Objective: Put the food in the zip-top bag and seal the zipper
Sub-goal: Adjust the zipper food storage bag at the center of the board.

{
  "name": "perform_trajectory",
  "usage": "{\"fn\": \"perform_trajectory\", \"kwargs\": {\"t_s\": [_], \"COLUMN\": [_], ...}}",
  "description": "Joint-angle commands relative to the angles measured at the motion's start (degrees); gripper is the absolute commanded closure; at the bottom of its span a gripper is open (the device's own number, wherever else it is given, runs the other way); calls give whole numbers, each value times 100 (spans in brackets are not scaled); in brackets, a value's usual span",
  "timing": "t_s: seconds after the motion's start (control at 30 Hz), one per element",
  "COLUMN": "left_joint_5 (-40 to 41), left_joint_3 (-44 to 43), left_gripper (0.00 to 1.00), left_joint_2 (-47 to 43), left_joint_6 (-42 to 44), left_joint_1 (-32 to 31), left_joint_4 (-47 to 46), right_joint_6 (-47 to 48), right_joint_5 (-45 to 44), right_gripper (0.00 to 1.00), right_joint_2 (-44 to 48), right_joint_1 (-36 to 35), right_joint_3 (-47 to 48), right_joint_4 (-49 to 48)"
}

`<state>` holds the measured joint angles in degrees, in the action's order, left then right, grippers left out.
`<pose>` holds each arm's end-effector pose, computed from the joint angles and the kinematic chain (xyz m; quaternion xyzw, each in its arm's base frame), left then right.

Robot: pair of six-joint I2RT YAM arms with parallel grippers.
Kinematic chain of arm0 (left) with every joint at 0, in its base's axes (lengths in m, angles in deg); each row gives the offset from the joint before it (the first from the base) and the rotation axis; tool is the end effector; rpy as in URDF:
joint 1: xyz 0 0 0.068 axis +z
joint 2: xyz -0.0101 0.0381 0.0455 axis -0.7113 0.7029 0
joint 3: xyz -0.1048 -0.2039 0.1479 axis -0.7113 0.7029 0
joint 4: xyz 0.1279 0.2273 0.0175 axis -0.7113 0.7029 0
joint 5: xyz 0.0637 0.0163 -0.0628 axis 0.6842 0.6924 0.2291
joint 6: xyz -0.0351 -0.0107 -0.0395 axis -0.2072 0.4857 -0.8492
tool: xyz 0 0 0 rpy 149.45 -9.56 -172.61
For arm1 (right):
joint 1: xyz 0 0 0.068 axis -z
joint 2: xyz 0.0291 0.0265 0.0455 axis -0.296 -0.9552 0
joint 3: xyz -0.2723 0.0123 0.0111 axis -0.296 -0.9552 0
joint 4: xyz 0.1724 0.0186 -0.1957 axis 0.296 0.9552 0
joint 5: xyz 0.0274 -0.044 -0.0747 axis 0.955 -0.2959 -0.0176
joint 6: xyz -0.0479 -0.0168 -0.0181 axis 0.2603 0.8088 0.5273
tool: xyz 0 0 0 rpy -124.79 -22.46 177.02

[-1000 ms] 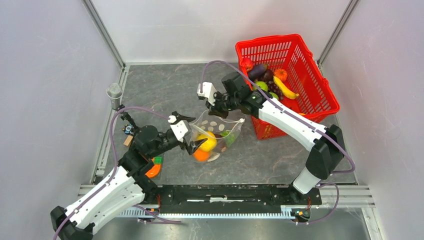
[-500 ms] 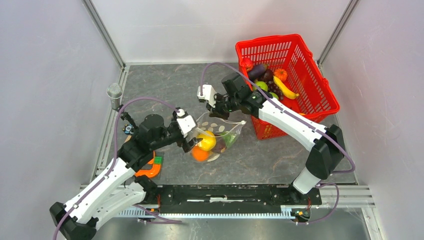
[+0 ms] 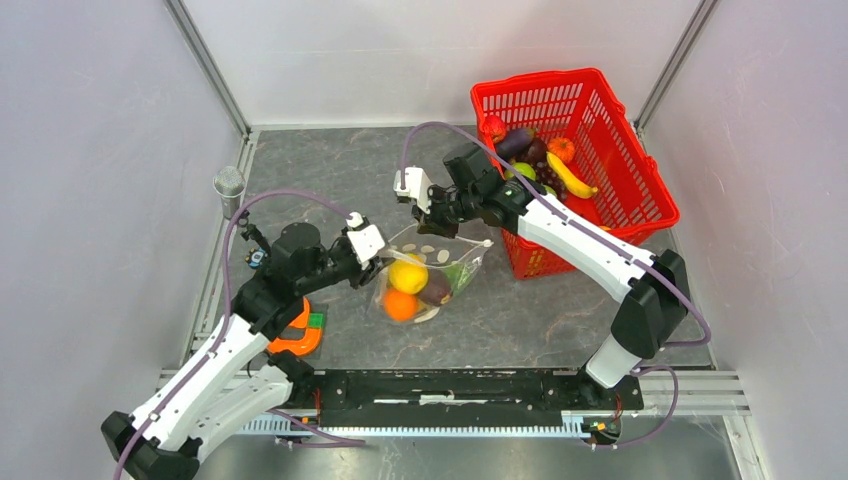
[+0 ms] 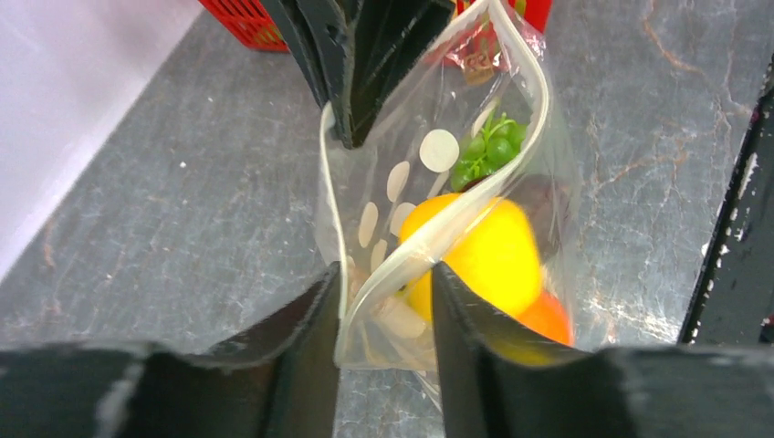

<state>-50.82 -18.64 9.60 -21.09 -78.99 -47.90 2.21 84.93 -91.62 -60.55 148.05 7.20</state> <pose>0.1390 -0.1080 0.3163 0.4757 0.6568 -0.2050 0.5480 0.2570 0.2645 0.3308 -0.5931 0.6677 0.2631 0.3651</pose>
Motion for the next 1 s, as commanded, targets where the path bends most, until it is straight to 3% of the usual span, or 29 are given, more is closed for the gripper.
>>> {"fn": "perform_trajectory", "kwargs": {"t_s": [0.0,0.1,0.2,0.27,0.3,0.47,0.73,0.97], "left_joint_5": [-176,-212,-150,-86,-35,352,865,953], "left_joint_3": [14,-39,-123,-106,-75,356,929,1208], "left_gripper": [62,76,90,94,97,98,98,98], "left_joint_2": [-187,-70,122,160,154,-221,-1047,-1463], "left_joint_6": [35,53,86,113,127,121,87,50], "left_joint_1": [51,47,51,51,51,51,51,51], "left_joint_4": [-426,-303,-152,-166,-203,-731,-1451,-1790], "right_joint_6": [-63,-143,-296,-397,-464,-462,601,633], "right_joint_5": [3,-48,-258,-512,-669,-949,-924,-1134], "right_gripper": [88,85,71,44,37,23,13,11], "right_joint_2": [82,181,325,483,604,1368,2790,3196], "right_joint_1": [23,23,25,26,34,164,204,228], "right_joint_3": [156,90,-10,-136,-229,-810,-2807,-3054], "right_joint_4": [-77,-192,-378,-536,-679,-1172,-2060,-1589]}}
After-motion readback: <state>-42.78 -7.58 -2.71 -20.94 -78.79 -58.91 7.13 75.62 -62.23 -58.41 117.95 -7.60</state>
